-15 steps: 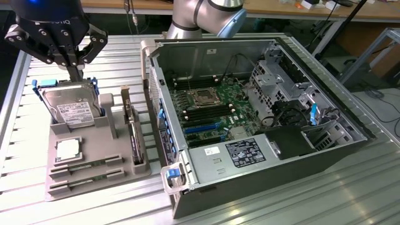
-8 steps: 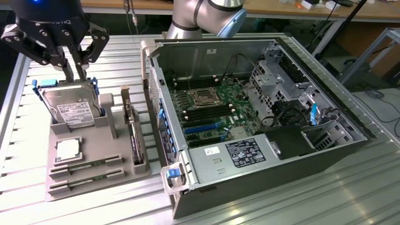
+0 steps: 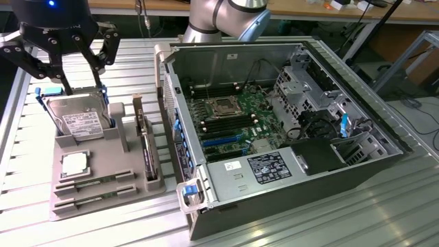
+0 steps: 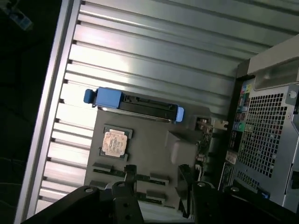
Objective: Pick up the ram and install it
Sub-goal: 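Pick up the ram and move it above insertion slot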
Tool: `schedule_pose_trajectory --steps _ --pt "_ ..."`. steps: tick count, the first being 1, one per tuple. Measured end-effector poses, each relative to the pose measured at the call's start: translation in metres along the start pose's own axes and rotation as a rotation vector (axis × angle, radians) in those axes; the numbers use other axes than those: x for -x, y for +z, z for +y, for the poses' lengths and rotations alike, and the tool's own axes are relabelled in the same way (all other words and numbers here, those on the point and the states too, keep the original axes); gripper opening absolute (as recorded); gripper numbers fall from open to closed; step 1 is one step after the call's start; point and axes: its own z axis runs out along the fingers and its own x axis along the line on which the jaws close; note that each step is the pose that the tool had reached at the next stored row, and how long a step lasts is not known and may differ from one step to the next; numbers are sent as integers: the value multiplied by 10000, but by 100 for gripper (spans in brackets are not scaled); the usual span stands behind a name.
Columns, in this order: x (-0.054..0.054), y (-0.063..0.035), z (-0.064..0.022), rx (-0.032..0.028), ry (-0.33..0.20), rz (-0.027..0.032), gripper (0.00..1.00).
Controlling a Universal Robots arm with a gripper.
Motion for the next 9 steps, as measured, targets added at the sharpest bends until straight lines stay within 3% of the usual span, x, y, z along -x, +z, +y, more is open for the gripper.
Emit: schedule_pose_trajectory --steps 9 --pt "-3 170 -8 64 -2661 121 48"
